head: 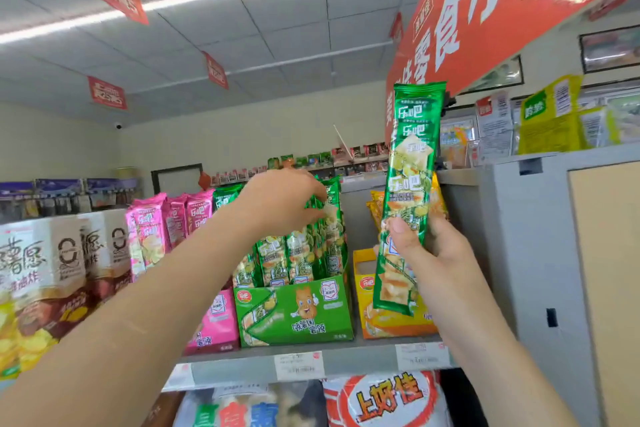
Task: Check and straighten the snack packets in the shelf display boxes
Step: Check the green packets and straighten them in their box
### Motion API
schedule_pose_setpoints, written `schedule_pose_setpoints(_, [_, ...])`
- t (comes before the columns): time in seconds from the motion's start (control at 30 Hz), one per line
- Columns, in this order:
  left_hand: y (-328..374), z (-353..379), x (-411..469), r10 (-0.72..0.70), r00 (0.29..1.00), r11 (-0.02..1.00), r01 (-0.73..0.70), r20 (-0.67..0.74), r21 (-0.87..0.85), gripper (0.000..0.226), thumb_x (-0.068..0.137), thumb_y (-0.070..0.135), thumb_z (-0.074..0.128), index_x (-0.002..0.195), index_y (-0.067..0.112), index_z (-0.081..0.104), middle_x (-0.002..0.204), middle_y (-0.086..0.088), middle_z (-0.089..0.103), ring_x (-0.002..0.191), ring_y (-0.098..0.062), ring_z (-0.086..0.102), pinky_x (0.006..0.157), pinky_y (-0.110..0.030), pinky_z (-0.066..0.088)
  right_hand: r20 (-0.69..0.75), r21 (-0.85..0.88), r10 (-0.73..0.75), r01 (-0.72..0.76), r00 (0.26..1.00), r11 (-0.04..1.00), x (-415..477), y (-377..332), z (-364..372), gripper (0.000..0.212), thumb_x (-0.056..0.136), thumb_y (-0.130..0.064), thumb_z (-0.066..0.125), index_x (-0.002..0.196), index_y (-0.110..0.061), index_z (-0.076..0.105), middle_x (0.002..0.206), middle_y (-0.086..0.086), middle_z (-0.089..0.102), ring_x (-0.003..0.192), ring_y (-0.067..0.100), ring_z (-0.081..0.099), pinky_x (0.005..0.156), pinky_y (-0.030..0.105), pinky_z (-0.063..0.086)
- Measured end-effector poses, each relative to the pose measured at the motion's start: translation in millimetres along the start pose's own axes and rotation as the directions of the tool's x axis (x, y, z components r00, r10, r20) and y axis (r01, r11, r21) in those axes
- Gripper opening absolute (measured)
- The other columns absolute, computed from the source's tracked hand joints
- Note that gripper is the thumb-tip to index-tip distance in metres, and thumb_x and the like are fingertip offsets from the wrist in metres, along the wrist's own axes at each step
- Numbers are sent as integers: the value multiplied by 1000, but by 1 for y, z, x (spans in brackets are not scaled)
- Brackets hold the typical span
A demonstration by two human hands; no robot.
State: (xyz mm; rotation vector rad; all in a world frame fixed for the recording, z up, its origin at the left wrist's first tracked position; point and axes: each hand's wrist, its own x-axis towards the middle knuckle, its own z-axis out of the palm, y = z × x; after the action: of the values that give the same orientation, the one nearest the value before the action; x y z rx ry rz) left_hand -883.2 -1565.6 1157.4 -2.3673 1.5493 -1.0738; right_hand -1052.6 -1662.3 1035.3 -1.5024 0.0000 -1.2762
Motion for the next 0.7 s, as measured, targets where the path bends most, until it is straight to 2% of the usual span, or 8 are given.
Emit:
schedule_pose_setpoints(0.13, [-10,-4,-4,34,999,995,-30,40,-90,50,89,52,61,135,35,51,143,7,51,124,-18,53,99,-39,47,-47,-73,-21,18,999,997,23,14,10,49,84,-53,62,129,-39,49,130,-16,58,120,5,54,99,38,46])
schedule_pose_setpoints(0.27, [-8,-11,4,35,998,999,-36,48,15,54,90,65,47,135,37,50,138,3,54,124,-22,51,99,-43,46,-95,1,-32,32,995,999,40,21,18,37,80,-48,66,113,-34,56,103,-10,70,95,8,67,84,41,55])
schedule_pose_setpoints(0.33, [-4,-16,15,64,998,996,-65,27,61,48,93,62,41,128,35,59,129,-2,57,122,-24,48,98,-45,45,-102,22,-68,71,992,997,49,23,23,26,87,-35,69,109,-28,59,95,-10,73,86,5,69,72,29,54])
schedule_pose_setpoints(0.4, [2,-20,28,111,990,991,-117,83,67,41,97,53,39,123,32,64,126,-3,58,121,-25,49,98,-45,45,-101,26,-101,104,990,994,56,25,28,22,89,-25,68,109,-26,58,92,-13,74,84,1,69,67,16,50])
schedule_pose_setpoints(0.43, [5,-20,34,126,979,989,-136,159,56,40,98,47,38,123,30,64,127,-3,59,121,-26,50,98,-45,45,-87,8,-99,100,991,995,59,26,30,22,90,-23,68,108,-27,57,93,-12,74,86,2,69,68,15,50])
schedule_pose_setpoints(0.53, [9,-18,42,84,926,995,-95,367,12,40,99,40,35,114,19,64,114,-6,65,106,-28,59,92,-42,49,2,-113,-40,40,999,993,63,32,37,21,90,-26,67,105,-31,53,102,-9,69,97,10,65,79,30,50])
schedule_pose_setpoints(0.63, [6,-16,42,41,923,997,-62,383,41,45,98,40,34,110,11,66,101,-7,66,94,-27,61,84,-39,51,46,-250,-18,28,999,968,65,33,38,23,91,-32,65,106,-32,49,107,-10,64,101,11,61,81,33,48])
schedule_pose_setpoints(0.7, [2,-13,41,51,927,997,-70,371,37,43,97,39,35,102,9,67,91,-7,67,85,-25,62,77,-37,51,64,-268,-31,47,997,962,67,30,38,25,91,-34,65,110,-31,48,103,-17,61,92,-5,60,75,25,49])
